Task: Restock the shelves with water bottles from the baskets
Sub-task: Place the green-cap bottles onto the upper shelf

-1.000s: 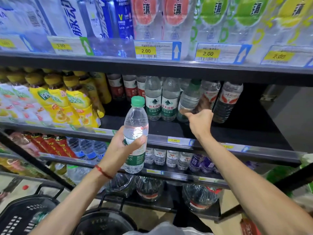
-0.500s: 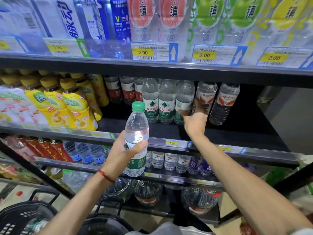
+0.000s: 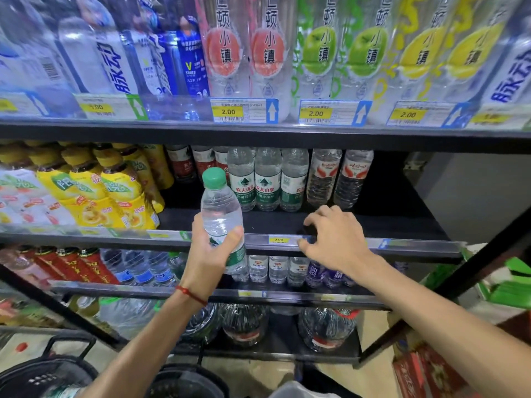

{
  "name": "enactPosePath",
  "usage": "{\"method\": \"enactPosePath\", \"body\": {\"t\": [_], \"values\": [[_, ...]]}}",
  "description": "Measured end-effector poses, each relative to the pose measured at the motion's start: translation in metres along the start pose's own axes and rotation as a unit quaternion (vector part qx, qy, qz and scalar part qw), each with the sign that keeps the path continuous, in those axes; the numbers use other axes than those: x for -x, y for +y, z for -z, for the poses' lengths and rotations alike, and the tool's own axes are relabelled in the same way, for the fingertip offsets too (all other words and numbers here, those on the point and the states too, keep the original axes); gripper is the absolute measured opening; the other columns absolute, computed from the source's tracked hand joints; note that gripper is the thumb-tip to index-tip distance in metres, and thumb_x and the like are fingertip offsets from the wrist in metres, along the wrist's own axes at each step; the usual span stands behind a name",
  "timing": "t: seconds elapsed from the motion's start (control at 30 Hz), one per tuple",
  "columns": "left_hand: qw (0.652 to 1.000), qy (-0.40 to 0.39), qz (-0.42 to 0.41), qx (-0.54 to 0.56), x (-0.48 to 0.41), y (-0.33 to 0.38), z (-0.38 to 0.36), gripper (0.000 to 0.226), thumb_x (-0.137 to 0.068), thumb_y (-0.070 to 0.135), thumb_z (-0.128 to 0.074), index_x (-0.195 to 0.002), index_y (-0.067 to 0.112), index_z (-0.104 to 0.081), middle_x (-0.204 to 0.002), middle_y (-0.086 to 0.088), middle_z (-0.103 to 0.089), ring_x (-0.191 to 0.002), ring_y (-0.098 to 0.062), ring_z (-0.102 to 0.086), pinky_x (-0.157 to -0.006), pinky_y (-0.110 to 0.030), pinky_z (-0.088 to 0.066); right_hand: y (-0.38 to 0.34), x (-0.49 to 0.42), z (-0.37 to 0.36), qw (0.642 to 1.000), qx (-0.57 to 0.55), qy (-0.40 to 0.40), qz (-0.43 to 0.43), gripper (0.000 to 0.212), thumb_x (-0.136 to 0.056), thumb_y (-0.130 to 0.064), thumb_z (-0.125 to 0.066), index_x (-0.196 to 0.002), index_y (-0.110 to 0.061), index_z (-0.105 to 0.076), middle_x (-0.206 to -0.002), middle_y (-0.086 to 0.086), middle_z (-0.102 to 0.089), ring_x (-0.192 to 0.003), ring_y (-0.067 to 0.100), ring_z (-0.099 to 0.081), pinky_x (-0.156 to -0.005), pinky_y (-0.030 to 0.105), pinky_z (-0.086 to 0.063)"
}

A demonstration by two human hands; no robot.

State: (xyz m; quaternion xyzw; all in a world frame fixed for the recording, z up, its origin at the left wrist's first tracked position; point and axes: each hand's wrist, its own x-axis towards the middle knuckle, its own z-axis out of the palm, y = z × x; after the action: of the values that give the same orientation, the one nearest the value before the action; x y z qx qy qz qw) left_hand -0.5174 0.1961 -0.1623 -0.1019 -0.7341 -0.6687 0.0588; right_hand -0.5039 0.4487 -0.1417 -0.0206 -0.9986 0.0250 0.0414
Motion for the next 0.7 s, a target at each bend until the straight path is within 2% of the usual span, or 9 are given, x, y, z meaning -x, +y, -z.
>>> {"method": "enactPosePath", "body": {"t": [0.1, 0.17, 0.27, 0.37, 0.47, 0.6, 0.7], "values": [[0.999, 0.010, -0.029, -0.026, -0.004, 0.002, -0.001, 0.054, -0.079, 0.070, -0.073, -0.127, 0.058, -0.050, -0.134, -0.003, -0.057, -0.130, -0.026, -0.053, -0.111, -0.053, -0.043, 0.002, 0.021, 0.006, 0.999, 0.023, -0.004, 0.032, 0.055, -0.090, -0.066, -0.056, -0.130, -0.030, -0.066, -0.126, -0.005, -0.062, -0.120, 0.020, -0.054, -0.102, 0.038, -0.041], [0.999, 0.020, -0.034, -0.032, -0.009, 0.006, -0.003, 0.051, -0.080, 0.061, -0.076, -0.125, 0.057, -0.052, -0.133, 0.000, -0.057, -0.128, -0.018, -0.055, -0.110, -0.044, -0.045, 0.005, 0.031, 0.009, 0.999, 0.028, 0.001, 0.045, 0.054, -0.088, -0.067, -0.057, -0.127, -0.030, -0.068, -0.125, -0.006, -0.062, -0.119, 0.019, -0.055, -0.101, 0.038, -0.040], [0.999, 0.039, -0.025, -0.015, -0.017, 0.012, -0.010, 0.047, -0.086, 0.043, -0.080, -0.123, 0.042, -0.050, -0.128, 0.008, -0.059, -0.117, 0.000, -0.057, -0.104, -0.026, -0.044, 0.008, 0.044, 0.010, 0.997, 0.040, 0.032, 0.059, 0.054, -0.080, -0.067, -0.053, -0.110, -0.028, -0.076, -0.113, -0.007, -0.065, -0.108, 0.020, -0.058, -0.095, 0.039, -0.044], [0.996, 0.067, -0.032, -0.052, -0.033, 0.010, -0.016, 0.048, -0.089, 0.032, -0.077, -0.126, 0.025, -0.047, -0.127, 0.002, -0.058, -0.114, -0.007, -0.055, -0.097, -0.011, -0.039, 0.009, 0.048, 0.013, 0.996, 0.030, 0.053, 0.068, 0.058, -0.075, -0.066, -0.046, -0.100, -0.025, -0.078, -0.106, -0.005, -0.065, -0.103, 0.022, -0.060, -0.089, 0.041, -0.048], [0.991, 0.058, -0.076, -0.094, -0.050, 0.001, -0.021, 0.053, -0.084, 0.028, -0.083, -0.126, 0.019, -0.052, -0.125, -0.005, -0.055, -0.115, -0.014, -0.053, -0.100, -0.018, -0.042, 0.006, 0.049, 0.018, 0.998, 0.015, 0.034, 0.057, 0.064, -0.076, -0.066, -0.041, -0.110, -0.024, -0.076, -0.112, -0.004, -0.064, -0.108, 0.023, -0.058, -0.091, 0.041, -0.046], [0.982, 0.058, -0.128, -0.122, -0.071, -0.008, -0.028, 0.054, -0.084, 0.021, -0.084, -0.125, 0.021, -0.050, -0.120, -0.003, -0.050, -0.113, -0.012, -0.050, -0.094, -0.004, -0.035, 0.004, 0.050, 0.016, 0.999, 0.007, 0.015, 0.048, 0.069, -0.078, -0.067, -0.033, -0.114, -0.024, -0.074, -0.118, -0.005, -0.063, -0.112, 0.022, -0.056, -0.091, 0.041, -0.045], [0.980, 0.053, -0.139, -0.133, -0.085, -0.020, -0.032, 0.054, -0.083, 0.021, -0.085, -0.126, 0.018, -0.052, -0.119, -0.004, -0.050, -0.112, -0.013, -0.050, -0.094, -0.005, -0.035, 0.005, 0.049, 0.009, 0.999, -0.001, 0.021, 0.037, 0.058, -0.083, -0.064, -0.046, -0.116, -0.025, -0.074, -0.118, -0.006, -0.063, -0.111, 0.022, -0.056, -0.091, 0.040, -0.045]]}}
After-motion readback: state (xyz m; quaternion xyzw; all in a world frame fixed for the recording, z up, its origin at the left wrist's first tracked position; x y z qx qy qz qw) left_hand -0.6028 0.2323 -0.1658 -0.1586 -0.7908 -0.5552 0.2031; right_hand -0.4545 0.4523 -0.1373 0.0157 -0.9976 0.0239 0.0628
